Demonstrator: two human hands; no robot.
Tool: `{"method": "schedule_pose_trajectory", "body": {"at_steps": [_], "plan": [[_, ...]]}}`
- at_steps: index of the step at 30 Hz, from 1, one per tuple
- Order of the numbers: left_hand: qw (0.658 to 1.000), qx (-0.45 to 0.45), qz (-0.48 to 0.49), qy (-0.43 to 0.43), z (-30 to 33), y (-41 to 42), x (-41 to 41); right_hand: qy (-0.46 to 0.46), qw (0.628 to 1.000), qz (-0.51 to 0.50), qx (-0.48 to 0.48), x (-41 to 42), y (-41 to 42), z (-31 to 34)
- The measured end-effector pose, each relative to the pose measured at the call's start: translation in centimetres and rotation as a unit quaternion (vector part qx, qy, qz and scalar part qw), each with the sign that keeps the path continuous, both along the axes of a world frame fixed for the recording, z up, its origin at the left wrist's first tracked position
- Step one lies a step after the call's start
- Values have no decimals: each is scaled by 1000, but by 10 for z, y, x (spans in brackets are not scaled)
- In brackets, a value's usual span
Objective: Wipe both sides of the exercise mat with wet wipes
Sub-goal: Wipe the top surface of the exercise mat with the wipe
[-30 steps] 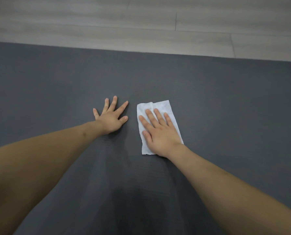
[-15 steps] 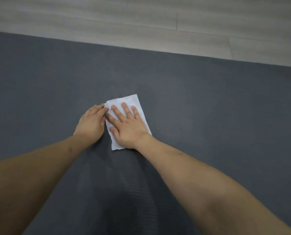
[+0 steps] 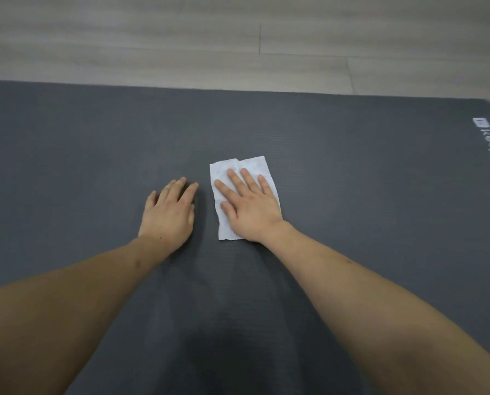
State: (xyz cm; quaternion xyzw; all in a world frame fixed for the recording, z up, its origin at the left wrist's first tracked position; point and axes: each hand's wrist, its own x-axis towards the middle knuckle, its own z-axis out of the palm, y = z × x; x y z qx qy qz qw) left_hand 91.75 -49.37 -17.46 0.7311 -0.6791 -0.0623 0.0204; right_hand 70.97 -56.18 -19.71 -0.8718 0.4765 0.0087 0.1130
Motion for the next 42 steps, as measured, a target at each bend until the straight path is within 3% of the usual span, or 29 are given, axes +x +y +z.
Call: {"method": "schedule_pose_trajectory", "body": {"at_steps": [10,17,22,28,37,42], "plan": [[995,38,-91,-10,-6,-34,-156,20,971,-236,0,-228,-16,3],[997,47,-60,25,-9,-28,-172,31,929,-368,32,-316,13,6],[995,52,-79,31,-2,-25,-158,34,925,-376,40,-292,11,10],[997,53,-50,28,-2,-4,-113,31,965,-260,31,-195,13,10],[998,60,0,12,2,21,-26,61,961,-268,23,-162,10,5],[998,57,20,12,1,39,19,53,981,-185,19,-71,11,7]]}}
